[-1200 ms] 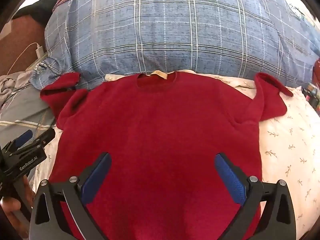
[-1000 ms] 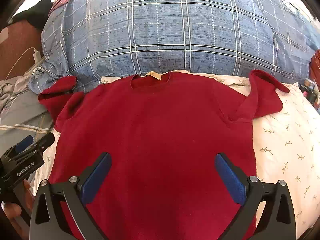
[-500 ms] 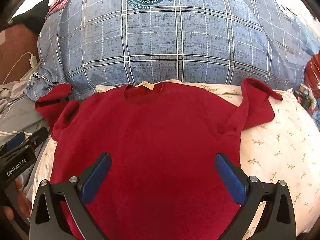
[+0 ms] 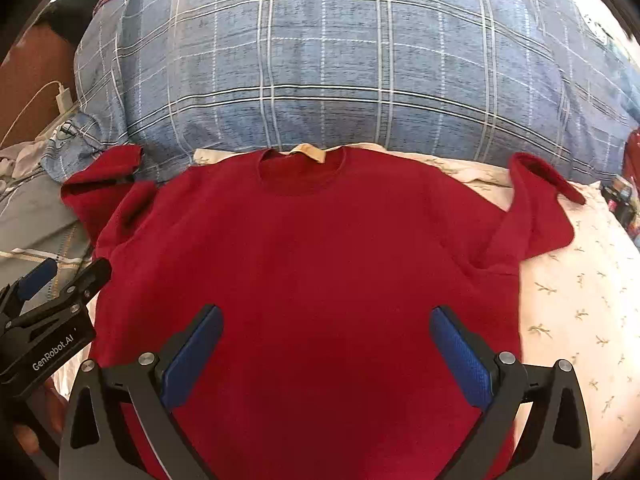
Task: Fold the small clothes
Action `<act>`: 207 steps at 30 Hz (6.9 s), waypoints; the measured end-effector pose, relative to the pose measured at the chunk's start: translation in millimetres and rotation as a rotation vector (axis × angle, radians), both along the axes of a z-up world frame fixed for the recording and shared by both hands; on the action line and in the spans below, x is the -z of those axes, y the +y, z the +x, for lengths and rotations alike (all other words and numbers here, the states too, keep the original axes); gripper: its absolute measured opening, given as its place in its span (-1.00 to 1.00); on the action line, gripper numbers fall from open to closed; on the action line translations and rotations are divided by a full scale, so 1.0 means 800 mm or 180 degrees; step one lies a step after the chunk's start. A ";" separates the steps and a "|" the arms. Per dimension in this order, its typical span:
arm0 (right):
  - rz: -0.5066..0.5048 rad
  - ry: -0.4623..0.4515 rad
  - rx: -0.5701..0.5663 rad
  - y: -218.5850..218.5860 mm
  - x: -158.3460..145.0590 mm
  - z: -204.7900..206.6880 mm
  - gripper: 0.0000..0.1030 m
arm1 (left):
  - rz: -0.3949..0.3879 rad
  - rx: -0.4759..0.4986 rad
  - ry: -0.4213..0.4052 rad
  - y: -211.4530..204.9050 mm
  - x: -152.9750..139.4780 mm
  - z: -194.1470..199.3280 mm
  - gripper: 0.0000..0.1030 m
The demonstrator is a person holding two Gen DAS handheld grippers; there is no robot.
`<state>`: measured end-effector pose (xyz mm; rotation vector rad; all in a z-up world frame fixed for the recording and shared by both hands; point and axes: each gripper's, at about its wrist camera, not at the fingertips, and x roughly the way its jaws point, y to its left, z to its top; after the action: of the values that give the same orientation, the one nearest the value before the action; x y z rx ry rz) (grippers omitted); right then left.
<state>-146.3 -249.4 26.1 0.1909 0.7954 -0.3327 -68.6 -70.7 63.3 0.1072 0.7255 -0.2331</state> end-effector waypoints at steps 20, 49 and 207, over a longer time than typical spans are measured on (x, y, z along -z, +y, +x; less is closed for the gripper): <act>-0.0021 -0.0084 -0.0162 0.009 -0.001 0.024 0.99 | -0.0006 -0.0146 -0.0011 0.016 0.005 0.018 0.82; 0.0024 -0.0026 -0.0255 0.018 0.003 0.052 0.98 | 0.0017 -0.0142 0.0016 0.024 0.009 0.029 0.82; 0.0426 -0.0258 0.0140 -0.195 -0.004 0.043 -0.36 | -0.0103 -0.0468 0.0370 0.044 0.035 0.091 0.82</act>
<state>-111.9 -405.2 29.2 0.3459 0.7346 -0.3114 4.1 -35.2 35.2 0.0091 0.8412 -0.1110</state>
